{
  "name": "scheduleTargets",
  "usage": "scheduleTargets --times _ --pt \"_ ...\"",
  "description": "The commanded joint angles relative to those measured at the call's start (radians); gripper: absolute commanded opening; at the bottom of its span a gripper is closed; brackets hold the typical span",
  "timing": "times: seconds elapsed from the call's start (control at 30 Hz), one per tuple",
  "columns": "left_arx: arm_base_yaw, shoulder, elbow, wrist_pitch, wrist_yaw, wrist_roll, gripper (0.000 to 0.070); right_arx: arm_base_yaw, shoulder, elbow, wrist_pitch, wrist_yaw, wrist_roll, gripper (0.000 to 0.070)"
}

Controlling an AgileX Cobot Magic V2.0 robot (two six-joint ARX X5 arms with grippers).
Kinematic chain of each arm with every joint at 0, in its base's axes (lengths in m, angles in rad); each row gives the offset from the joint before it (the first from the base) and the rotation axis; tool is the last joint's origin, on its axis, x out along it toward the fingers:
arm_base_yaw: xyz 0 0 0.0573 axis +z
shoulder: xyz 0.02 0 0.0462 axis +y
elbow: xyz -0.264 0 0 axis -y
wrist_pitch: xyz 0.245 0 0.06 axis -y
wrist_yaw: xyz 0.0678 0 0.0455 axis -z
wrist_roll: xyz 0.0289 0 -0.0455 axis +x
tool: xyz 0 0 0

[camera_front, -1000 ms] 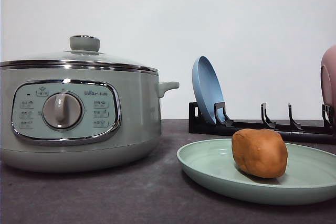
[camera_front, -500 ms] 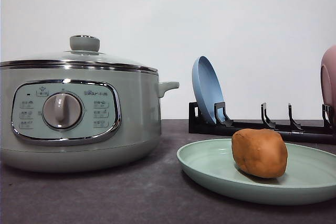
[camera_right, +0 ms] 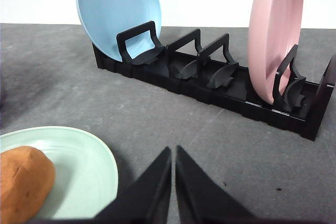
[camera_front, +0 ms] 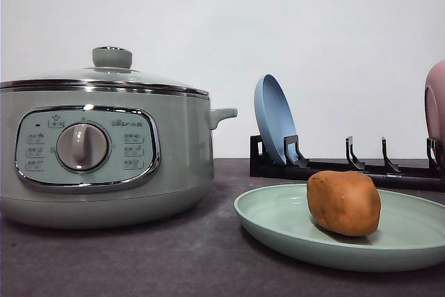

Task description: Transfer potato from steamer to green plate

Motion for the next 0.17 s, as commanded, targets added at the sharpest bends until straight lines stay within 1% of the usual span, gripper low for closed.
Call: scheduleTargets --times 0.0,0.13 --pt "0.002 -0.001 -0.021 -0.007 -0.005 -0.006 0.0000 -0.002 -0.002 -0.004 0.000 -0.001 0.002 0.0000" --pt "0.002 -0.002 -0.021 -0.007 -0.005 -0.006 0.0000 -0.002 -0.002 -0.004 0.000 -0.001 0.002 0.0000"
